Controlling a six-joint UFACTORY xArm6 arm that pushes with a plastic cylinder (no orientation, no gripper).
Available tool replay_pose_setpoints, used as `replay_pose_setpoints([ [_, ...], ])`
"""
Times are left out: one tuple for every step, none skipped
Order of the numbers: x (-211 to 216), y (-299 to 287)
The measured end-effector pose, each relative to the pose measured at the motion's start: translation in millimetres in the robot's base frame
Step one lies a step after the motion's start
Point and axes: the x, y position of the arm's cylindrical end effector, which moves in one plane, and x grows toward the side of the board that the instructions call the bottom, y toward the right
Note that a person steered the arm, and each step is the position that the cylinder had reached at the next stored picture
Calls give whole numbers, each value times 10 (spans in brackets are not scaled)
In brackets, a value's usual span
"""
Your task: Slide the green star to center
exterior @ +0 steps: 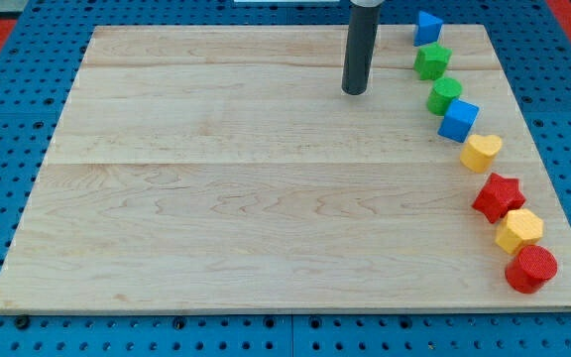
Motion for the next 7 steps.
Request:
replay_pose_setpoints([
  [0,0],
  [-1,-77],
  [-80,-264],
  [-276,-508],
  [-454,-549],
  [-603,-559],
  [-801,-627],
])
